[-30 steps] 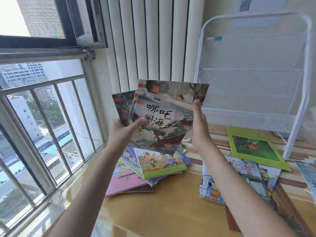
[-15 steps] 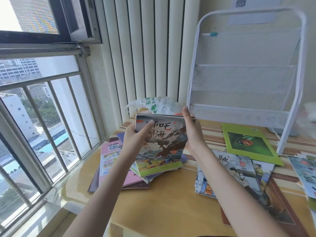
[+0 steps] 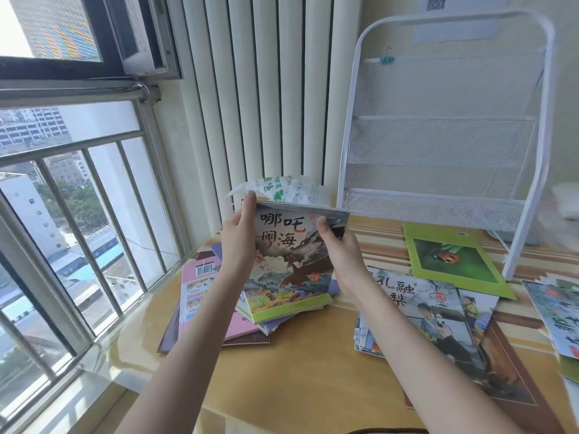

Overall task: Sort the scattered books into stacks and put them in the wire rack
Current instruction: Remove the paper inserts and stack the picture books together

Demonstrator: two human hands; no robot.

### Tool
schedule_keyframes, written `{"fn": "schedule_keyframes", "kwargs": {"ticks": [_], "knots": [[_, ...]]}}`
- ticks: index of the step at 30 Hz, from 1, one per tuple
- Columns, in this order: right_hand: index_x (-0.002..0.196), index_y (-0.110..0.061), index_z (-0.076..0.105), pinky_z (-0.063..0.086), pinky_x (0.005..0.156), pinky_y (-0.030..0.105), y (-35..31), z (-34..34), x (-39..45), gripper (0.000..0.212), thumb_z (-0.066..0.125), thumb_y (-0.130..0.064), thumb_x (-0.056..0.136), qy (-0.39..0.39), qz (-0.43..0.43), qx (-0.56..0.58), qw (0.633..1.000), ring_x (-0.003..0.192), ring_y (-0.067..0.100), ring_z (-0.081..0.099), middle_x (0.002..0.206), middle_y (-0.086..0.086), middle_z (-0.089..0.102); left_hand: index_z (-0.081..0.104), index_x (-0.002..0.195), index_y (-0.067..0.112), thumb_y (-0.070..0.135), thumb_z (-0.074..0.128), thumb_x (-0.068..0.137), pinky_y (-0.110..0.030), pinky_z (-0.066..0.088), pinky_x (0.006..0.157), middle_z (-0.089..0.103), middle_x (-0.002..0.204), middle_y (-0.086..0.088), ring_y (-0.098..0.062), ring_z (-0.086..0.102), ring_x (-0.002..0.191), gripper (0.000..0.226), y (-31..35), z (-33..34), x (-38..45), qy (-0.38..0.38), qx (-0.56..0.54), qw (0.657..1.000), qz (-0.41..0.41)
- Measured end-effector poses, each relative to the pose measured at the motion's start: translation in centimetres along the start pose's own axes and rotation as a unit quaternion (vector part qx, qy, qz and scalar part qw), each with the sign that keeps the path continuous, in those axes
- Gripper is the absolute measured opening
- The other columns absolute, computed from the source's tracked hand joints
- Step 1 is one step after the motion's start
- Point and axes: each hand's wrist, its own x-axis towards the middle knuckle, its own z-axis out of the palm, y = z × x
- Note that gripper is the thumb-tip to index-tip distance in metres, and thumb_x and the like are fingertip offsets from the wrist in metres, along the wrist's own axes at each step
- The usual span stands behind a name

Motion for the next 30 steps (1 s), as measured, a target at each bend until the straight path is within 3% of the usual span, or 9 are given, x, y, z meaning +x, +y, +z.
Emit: {"fn": "schedule_keyframes", "kwargs": {"ticks": [2, 5, 10, 13, 16, 18, 22, 27, 30], "knots": [[0.076, -0.025, 0.054, 0.039, 0.062, 0.013, -0.4, -0.5, -0.2, 0.021, 0.058, -0.042, 0.087, 0.029, -0.014, -0.019, 0.999, 0.063, 0.000, 0.050, 0.056, -0.020, 0.056, 0.060, 0.090, 0.001, 0.043, 0.052, 0.093, -0.033, 0.055, 0.055, 0.069, 0.079, -0.025, -0.028, 0.071, 0.063, 0.043, -0.2, 0.1, -0.4, -0.062, -0.020, 0.998, 0.005], [0.084, -0.023, 0.058, 0.044, 0.067, 0.014, -0.8, -1.2, 0.1, 0.019, 0.060, -0.042, 0.086, 0.058, -0.041, -0.028, 0.997, 0.075, 0.006, 0.058, 0.077, -0.010, 0.063, 0.058, 0.101, -0.006, 0.020, 0.064, 0.089, -0.037, 0.057, 0.054, 0.064, 0.095, -0.038, -0.047, 0.067, 0.072, 0.029, -0.5, 0.1, -0.6, -0.134, -0.036, 0.990, 0.030], [0.120, -0.015, 0.052, 0.042, 0.096, 0.032, 1.0, -2.1, -0.8, 0.067, 0.054, -0.065, 0.077, 0.024, -0.003, -0.080, 0.997, 0.109, 0.015, 0.055, 0.116, -0.003, 0.061, 0.059, 0.089, 0.010, 0.023, 0.063, 0.090, -0.034, 0.054, 0.066, 0.072, 0.080, 0.000, -0.019, 0.067, 0.076, 0.014, -4.3, 0.0, -2.0, -0.094, 0.097, 0.989, 0.060], [0.113, -0.015, 0.052, 0.042, 0.090, 0.025, -0.4, -3.0, -1.2, 0.039, 0.052, -0.047, 0.089, 0.053, -0.042, -0.113, 0.991, 0.104, 0.013, 0.055, 0.108, -0.005, 0.062, 0.057, 0.091, 0.016, 0.027, 0.060, 0.092, -0.047, 0.054, 0.073, 0.069, 0.088, -0.005, -0.026, 0.065, 0.081, 0.011, -4.3, 1.0, -2.7, -0.066, 0.132, 0.986, 0.081], [0.112, -0.006, 0.049, 0.041, 0.079, 0.022, -2.8, -4.9, -1.4, 0.042, 0.056, -0.041, 0.090, 0.119, -0.106, -0.155, 0.975, 0.098, 0.017, 0.055, 0.102, 0.004, 0.058, 0.057, 0.087, 0.006, 0.041, 0.060, 0.089, -0.048, 0.048, 0.070, 0.066, 0.086, -0.016, -0.031, 0.061, 0.079, 0.035, -2.8, 3.2, -2.9, -0.044, 0.194, 0.974, 0.111], [0.119, -0.004, 0.043, 0.039, 0.072, 0.028, -4.4, -7.0, -2.0, 0.043, 0.057, -0.035, 0.092, 0.158, -0.131, -0.232, 0.951, 0.098, 0.028, 0.052, 0.105, 0.015, 0.056, 0.055, 0.081, 0.006, 0.048, 0.059, 0.087, -0.042, 0.045, 0.062, 0.064, 0.080, -0.015, -0.028, 0.060, 0.074, 0.042, -2.1, 5.2, -3.3, -0.081, 0.208, 0.970, 0.095], [0.138, -0.002, 0.029, 0.047, 0.074, 0.043, -3.8, -12.5, -3.0, 0.060, 0.054, -0.034, 0.094, 0.160, 0.000, -0.421, 0.893, 0.089, 0.034, 0.057, 0.117, 0.022, 0.056, 0.045, 0.069, 0.013, 0.054, 0.056, 0.086, -0.032, 0.034, 0.053, 0.056, 0.070, -0.005, -0.024, 0.055, 0.070, 0.046, -4.4, 9.4, -4.5, -0.184, 0.290, 0.939, 0.031], [0.137, 0.001, 0.033, 0.044, 0.064, 0.034, 1.2, -16.7, -5.1, 0.063, 0.049, -0.043, 0.094, 0.183, 0.096, -0.555, 0.806, 0.096, 0.032, 0.061, 0.115, 0.016, 0.060, 0.053, 0.081, 0.013, 0.060, 0.054, 0.083, -0.041, 0.036, 0.090, 0.050, 0.101, -0.006, -0.027, 0.044, 0.108, 0.047, -9.8, 12.9, -7.4, -0.249, 0.366, 0.897, 0.013], [0.128, -0.004, 0.043, 0.047, 0.077, 0.038, 2.8, -16.9, -5.8, 0.056, 0.046, -0.048, 0.094, 0.210, 0.086, -0.626, 0.746, 0.104, 0.032, 0.055, 0.116, 0.016, 0.057, 0.049, 0.100, 0.004, 0.050, 0.063, 0.083, -0.036, 0.030, 0.096, 0.043, 0.114, -0.012, -0.027, 0.036, 0.114, 0.051, -10.7, 13.5, -8.3, -0.214, 0.361, 0.907, 0.012]]}}
